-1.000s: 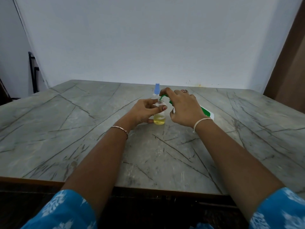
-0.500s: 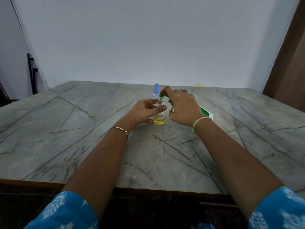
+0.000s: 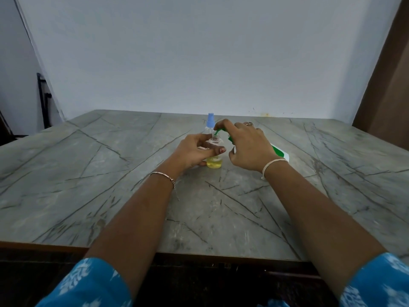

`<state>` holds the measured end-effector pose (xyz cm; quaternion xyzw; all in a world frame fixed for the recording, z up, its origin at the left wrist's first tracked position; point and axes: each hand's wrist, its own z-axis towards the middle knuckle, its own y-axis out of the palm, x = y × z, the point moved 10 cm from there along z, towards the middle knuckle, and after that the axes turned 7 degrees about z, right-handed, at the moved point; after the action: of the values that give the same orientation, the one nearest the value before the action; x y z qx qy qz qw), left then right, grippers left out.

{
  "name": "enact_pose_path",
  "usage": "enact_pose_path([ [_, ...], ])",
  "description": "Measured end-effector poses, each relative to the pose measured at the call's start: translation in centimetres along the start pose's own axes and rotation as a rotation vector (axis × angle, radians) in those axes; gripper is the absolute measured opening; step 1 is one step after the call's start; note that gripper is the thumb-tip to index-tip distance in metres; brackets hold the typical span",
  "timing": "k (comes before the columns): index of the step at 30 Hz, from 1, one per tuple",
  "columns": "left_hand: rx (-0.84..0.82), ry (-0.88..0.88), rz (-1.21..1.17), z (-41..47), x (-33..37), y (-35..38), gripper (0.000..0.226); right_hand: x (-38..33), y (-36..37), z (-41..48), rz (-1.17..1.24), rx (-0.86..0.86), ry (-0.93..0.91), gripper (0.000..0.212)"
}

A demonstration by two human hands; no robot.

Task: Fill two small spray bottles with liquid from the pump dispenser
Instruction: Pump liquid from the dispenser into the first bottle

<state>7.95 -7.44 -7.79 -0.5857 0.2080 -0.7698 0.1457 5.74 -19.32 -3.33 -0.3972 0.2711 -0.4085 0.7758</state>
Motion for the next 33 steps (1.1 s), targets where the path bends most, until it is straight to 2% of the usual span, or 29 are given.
enact_pose_path([
  [7,-0.019,-0.026,-0.043,-0.01,-0.23,0.14,0.058,-0.57,-0.24,0.31,-0.014,0.019,0.0,0.058],
  [14,-0.005,-0.037,-0.014,0.21,-0.54,0.08,0.063,-0.13,-0.08,-0.21,-0.055,0.009,-0.007,0.069],
  [25,-0.04,-0.036,-0.058,0.1,-0.44,0.28,0.06,-0.59,-0.15,0.39,-0.032,0.046,-0.009,0.056],
  [33,-0.031,-0.043,-0.043,0.22,-0.59,0.28,0.059,-0.35,-0.3,-0.38,-0.03,0.02,-0.068,0.076],
])
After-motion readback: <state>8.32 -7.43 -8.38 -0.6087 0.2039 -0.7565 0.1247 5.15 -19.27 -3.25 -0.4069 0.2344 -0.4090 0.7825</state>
